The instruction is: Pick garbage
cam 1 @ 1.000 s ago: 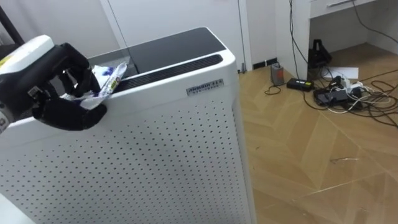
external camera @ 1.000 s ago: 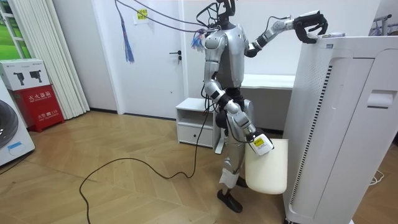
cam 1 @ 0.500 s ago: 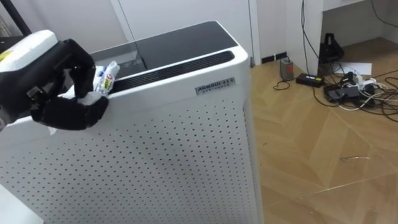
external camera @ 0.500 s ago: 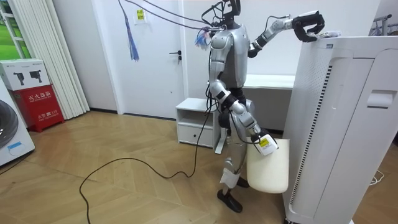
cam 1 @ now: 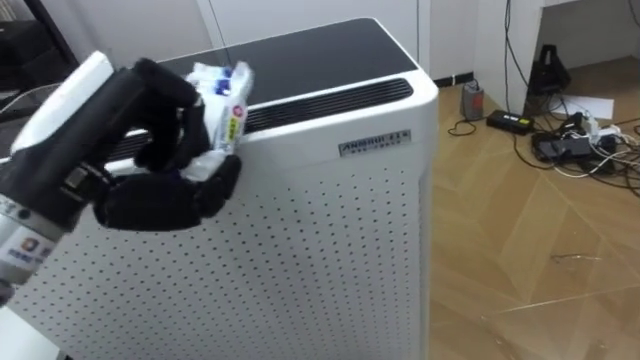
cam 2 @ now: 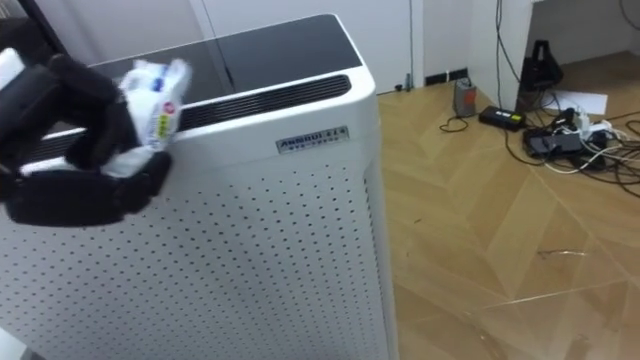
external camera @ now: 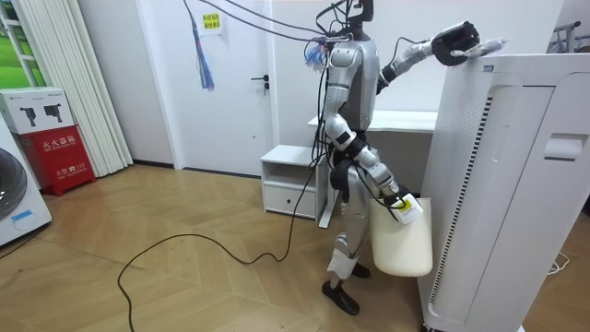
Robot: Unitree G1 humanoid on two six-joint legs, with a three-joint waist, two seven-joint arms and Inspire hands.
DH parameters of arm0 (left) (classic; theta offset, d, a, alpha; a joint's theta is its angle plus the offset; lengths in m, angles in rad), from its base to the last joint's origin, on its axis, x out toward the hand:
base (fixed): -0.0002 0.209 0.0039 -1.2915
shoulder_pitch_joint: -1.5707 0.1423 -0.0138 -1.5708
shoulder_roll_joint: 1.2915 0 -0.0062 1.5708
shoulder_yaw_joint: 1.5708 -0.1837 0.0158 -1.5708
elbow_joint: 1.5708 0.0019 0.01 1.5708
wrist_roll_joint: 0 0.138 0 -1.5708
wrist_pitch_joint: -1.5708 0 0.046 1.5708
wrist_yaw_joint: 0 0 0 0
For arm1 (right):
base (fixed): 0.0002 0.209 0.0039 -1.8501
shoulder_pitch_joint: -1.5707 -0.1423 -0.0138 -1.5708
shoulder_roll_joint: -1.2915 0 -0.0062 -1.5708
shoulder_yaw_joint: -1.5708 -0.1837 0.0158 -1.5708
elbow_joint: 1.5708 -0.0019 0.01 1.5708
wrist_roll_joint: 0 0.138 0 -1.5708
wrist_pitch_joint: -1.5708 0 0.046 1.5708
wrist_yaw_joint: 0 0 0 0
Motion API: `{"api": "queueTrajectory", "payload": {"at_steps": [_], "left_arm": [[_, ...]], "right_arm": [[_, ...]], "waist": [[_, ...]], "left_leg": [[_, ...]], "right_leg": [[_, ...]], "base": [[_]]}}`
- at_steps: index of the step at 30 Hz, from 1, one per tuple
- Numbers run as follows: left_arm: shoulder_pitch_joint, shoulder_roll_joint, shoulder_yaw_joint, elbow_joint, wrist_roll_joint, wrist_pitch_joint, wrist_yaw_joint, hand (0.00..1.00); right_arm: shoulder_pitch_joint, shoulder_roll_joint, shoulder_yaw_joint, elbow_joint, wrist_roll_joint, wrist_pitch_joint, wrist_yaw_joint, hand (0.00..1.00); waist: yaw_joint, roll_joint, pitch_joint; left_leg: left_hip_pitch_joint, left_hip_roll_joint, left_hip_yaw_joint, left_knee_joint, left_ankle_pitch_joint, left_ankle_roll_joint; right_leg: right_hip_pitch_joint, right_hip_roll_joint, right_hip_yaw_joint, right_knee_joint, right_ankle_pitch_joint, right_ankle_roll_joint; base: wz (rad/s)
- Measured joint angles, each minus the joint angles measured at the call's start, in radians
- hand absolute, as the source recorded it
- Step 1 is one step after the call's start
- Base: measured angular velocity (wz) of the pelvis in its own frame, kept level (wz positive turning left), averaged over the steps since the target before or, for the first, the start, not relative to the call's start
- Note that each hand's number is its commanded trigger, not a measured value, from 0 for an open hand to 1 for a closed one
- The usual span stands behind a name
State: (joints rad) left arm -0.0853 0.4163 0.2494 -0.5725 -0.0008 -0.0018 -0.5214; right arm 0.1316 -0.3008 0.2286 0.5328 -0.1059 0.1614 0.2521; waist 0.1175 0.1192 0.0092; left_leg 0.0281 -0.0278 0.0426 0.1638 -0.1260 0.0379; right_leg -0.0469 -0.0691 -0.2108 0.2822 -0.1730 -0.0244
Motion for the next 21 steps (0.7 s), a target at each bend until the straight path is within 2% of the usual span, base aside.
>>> {"api": "queueTrajectory", "payload": {"at_steps": [3, 5, 7, 9, 12, 14, 16, 19, 21], "left_arm": [[0.016, -0.012, -0.088, -0.002, -0.121, -0.031, 0.001, 1.00], [0.026, -0.012, -0.152, -0.001, -0.160, -0.035, -0.004, 1.00], [0.045, -0.011, -0.206, 0.000, -0.168, -0.028, -0.036, 1.00], [0.066, -0.011, -0.276, 0.006, -0.167, 0.005, -0.067, 1.00], [0.106, -0.010, -0.335, 0.021, -0.165, 0.031, -0.100, 1.00], [0.119, -0.010, -0.349, 0.034, -0.164, 0.047, -0.127, 1.00], [0.122, -0.009, -0.350, 0.053, -0.163, 0.049, -0.146, 1.00], [0.122, -0.009, -0.352, 0.104, -0.135, 0.049, -0.158, 1.00], [0.122, -0.008, -0.373, 0.122, -0.096, 0.048, -0.161, 1.00]], "right_arm": [[-0.001, -0.001, 0.020, 0.000, 0.000, 0.000, 0.004, 1.00], [-0.002, 0.002, 0.025, 0.000, 0.000, 0.000, 0.009, 1.00], [-0.007, 0.003, 0.025, 0.000, 0.000, 0.000, 0.014, 1.00], [-0.017, 0.006, 0.035, 0.000, 0.000, 0.000, 0.013, 1.00], [-0.023, 0.017, 0.037, 0.000, 0.003, 0.000, 0.004, 1.00], [-0.030, 0.019, 0.051, 0.000, 0.009, 0.000, -0.004, 1.00], [-0.040, 0.020, 0.063, 0.000, 0.014, 0.000, -0.012, 1.00], [-0.063, 0.027, 0.066, 0.000, 0.014, -0.001, -0.011, 1.00], [-0.090, 0.026, 0.089, 0.003, 0.035, -0.009, -0.012, 1.00]], "waist": [[-0.002, -0.006, -0.0022], [-0.002, -0.011, -0.0044], [-0.002, -0.014, -0.0039], [-0.006, -0.016, -0.0031], [-0.013, -0.016, -0.0028], [-0.014, -0.017, -0.0022], [-0.016, -0.020, -0.0001], [-0.017, -0.028, 0.0053], [-0.015, -0.038, 0.0121]], "left_leg": [[0.001, -0.001, 0.000, 0.000, -0.008, 0.006], [0.000, -0.002, 0.002, 0.003, -0.012, 0.008], [0.000, -0.003, 0.003, 0.004, -0.013, 0.009], [-0.008, -0.003, 0.003, 0.004, -0.014, 0.009], [-0.017, -0.002, 0.003, 0.007, -0.013, 0.009], [-0.018, -0.002, 0.003, 0.008, -0.013, 0.009], [-0.018, -0.002, 0.003, 0.008, -0.013, 0.009], [-0.026, -0.003, 0.000, 0.009, -0.013, 0.009], [-0.053, -0.002, -0.003, 0.020, -0.013, 0.009]], "right_leg": [[0.006, 0.000, 0.000, -0.010, 0.004, 0.006], [0.007, 0.000, 0.001, -0.011, 0.006, 0.009], [0.008, 0.000, 0.003, -0.012, 0.007, 0.010], [0.005, 0.000, 0.004, -0.011, 0.007, 0.010], [-0.003, -0.001, 0.004, -0.007, 0.007, 0.009], [-0.002, -0.001, 0.004, -0.007, 0.007, 0.009], [-0.002, -0.001, 0.004, -0.009, 0.007, 0.009], [-0.010, -0.001, 0.004, -0.011, 0.006, 0.009], [-0.033, 0.000, 0.004, -0.008, 0.008, 0.007]], "base": [[0.00], [-0.02], [0.00], [0.00], [0.00], [0.00], [0.00], [0.02], [0.04]]}}
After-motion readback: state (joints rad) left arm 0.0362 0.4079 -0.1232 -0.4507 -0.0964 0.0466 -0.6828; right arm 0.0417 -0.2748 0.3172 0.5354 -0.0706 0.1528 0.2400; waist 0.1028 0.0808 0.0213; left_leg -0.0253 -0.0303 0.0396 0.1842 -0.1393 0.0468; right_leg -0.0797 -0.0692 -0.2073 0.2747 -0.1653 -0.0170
